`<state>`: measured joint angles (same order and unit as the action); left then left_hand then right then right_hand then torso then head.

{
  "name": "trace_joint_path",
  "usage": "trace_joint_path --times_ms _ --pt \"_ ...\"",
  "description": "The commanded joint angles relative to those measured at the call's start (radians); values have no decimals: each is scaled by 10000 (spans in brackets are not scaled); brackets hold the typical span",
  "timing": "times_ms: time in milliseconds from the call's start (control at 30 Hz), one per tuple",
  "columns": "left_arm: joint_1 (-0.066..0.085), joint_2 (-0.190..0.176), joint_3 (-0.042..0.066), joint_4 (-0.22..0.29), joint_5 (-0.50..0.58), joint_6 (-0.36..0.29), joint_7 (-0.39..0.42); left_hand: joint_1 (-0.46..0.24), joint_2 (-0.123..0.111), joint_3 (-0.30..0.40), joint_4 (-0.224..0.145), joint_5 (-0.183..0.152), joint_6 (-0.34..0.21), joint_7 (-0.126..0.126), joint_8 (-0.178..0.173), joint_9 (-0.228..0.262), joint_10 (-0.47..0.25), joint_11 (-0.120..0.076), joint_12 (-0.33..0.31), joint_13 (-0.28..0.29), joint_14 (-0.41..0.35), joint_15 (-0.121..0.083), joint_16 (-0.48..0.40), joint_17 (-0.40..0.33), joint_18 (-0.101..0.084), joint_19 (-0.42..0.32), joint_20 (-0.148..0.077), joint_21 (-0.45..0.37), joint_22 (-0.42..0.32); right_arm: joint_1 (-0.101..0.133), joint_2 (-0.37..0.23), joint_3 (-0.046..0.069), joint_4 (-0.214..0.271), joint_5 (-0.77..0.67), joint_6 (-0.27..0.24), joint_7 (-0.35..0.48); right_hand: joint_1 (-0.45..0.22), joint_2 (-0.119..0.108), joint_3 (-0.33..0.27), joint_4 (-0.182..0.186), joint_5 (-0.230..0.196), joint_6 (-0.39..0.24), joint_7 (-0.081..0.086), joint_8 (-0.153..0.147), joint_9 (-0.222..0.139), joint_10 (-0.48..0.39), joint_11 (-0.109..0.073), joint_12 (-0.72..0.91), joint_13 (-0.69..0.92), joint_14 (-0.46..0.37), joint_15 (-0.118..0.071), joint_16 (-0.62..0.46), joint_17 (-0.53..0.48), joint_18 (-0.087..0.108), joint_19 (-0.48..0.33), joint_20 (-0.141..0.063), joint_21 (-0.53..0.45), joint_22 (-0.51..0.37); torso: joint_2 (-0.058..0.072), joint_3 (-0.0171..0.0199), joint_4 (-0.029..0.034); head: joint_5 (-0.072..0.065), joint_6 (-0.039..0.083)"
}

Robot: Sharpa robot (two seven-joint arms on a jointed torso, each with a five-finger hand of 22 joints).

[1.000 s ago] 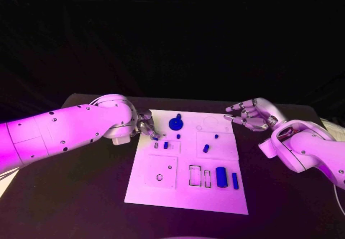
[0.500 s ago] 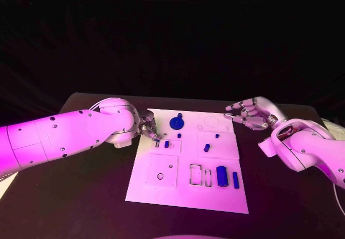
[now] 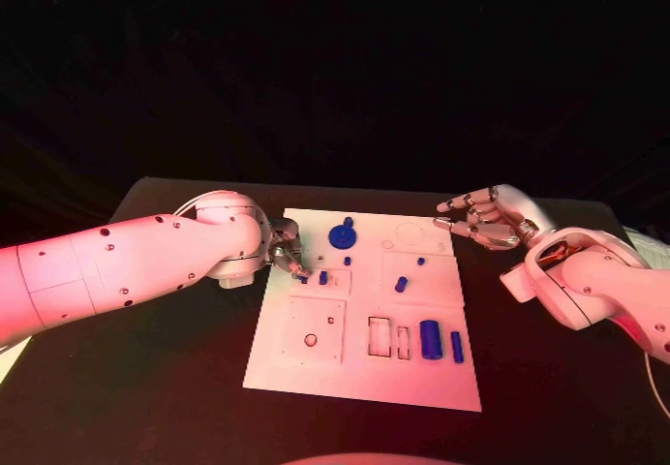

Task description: Assemble the parts on the task board

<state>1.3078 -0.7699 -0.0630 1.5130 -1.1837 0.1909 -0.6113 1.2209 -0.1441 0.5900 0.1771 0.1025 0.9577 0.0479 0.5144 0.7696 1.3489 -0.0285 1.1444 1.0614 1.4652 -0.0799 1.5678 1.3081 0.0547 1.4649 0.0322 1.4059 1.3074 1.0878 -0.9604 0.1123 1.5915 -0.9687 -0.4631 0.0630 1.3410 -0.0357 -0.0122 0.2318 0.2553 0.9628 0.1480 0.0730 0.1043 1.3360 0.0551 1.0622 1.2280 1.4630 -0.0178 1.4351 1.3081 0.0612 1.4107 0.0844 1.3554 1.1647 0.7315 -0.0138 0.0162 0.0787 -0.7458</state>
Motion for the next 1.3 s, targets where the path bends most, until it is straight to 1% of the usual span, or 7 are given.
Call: trace_joint_path --times_ms 33,300,900,1033,1067,1167,1300 --pt "-37 44 1 -10 -189 284 27 34 -93 1397 -1389 -4 -7 -63 43 3 50 -9 60 15 1056 -6 30 2627 -67 165 -29 55 914 -10 13 1 9 -21 98 84 7 52 -80 -8 49 5 -14 -27 -14 -75 24 -55 -8 652 -28 -37 805 201 -64 -26 -45 -12 -5 -7 0 -12 -18" --pt "-101 68 2 -30 -193 208 68 22 -106 1387 -1379 -11 4 -63 43 -1 70 -7 83 39 1056 -4 30 2627 -70 171 -29 64 925 -12 18 1 2 -21 101 89 7 52 -80 -8 49 5 -14 -27 -14 -75 24 -55 -8 652 -28 -37 805 201 -64 -26 -45 -12 -5 0 7 -29 -18" --pt "-116 90 2 -50 -5 527 191 36 -166 1366 -1385 -17 53 -78 30 -26 101 -18 79 32 1056 -6 30 2627 -70 169 -31 59 927 -15 22 1 1 -21 99 120 0 61 -89 0 54 6 -14 -26 -14 -69 24 -42 -2 654 -27 -34 811 198 -59 -26 -40 0 -8 1 0 -8 -51" --pt "-116 168 1 -169 146 636 103 -254 -79 1145 -1082 -55 233 -120 46 -60 146 -33 80 27 1056 -9 30 2627 -73 172 -25 61 940 -15 15 1 13 -21 94 118 0 61 -89 0 54 6 -14 -26 -14 -69 24 -42 -2 654 -27 -34 811 198 -59 -26 -40 0 -8 14 -1 1 -61" --pt "-116 230 0 -267 213 689 72 -432 -45 903 -910 -76 325 -155 34 -90 162 -56 81 24 1056 -23 30 2627 -72 171 -29 57 943 -15 10 1 17 -21 90 115 0 61 -89 0 54 6 -14 -26 -14 -69 24 -42 -2 654 -27 -34 811 198 -59 -26 -40 0 -7 13 2 7 -71" --pt "-120 319 -4 -384 244 739 35 -560 34 581 -744 -75 399 -184 -30 -153 162 -81 68 17 1056 -51 30 2627 -70 170 -48 50 945 -15 7 1 23 -21 87 114 0 61 -89 0 54 6 -14 -26 -14 -69 24 -42 -2 654 -27 -34 811 198 -59 -26 -40 0 -8 7 0 5 -41" --pt "-149 431 -8 -519 270 788 -23 -673 102 25 -519 -61 532 -222 -152 -267 189 -111 106 79 1056 -88 30 2627 -77 188 -82 63 978 -16 3 1 29 -21 90 114 0 61 -89 0 54 6 -14 -26 -14 -69 24 -42 -2 654 -27 -34 811 198 -59 -26 -40 0 -9 5 -9 3 -58"
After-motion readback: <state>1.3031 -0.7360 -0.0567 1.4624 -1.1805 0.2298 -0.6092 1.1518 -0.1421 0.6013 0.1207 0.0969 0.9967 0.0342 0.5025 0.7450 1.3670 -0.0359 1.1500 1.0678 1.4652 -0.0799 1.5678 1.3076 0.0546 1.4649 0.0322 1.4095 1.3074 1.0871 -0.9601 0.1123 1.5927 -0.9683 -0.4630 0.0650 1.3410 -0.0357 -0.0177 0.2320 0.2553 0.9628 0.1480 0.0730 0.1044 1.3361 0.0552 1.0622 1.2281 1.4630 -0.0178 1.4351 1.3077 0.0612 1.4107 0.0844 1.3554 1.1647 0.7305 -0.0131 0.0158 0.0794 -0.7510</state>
